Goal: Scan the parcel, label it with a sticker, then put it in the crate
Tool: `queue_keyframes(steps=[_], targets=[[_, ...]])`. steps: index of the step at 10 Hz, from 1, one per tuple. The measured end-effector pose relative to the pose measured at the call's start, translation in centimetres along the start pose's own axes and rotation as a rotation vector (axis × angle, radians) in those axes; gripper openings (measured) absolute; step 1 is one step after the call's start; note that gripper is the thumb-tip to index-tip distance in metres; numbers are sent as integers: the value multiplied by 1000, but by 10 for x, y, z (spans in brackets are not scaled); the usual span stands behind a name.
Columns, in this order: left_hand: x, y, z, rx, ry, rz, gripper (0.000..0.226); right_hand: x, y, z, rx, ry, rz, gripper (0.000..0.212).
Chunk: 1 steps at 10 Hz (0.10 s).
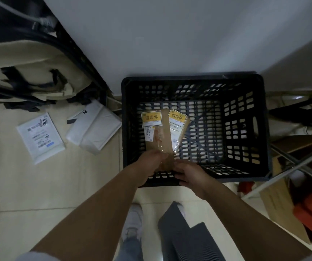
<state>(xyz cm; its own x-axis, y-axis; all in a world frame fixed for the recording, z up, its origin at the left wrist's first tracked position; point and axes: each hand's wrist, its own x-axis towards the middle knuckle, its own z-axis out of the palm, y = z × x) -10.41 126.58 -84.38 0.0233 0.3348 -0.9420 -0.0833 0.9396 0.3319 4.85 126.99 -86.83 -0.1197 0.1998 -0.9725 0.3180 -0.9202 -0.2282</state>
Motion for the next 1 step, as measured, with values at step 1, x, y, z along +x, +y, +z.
queue_keyframes(steps=[1], targets=[[-19,19,-5,-14,61,35,8,-20,-4,-5,-5,14,-42,28]])
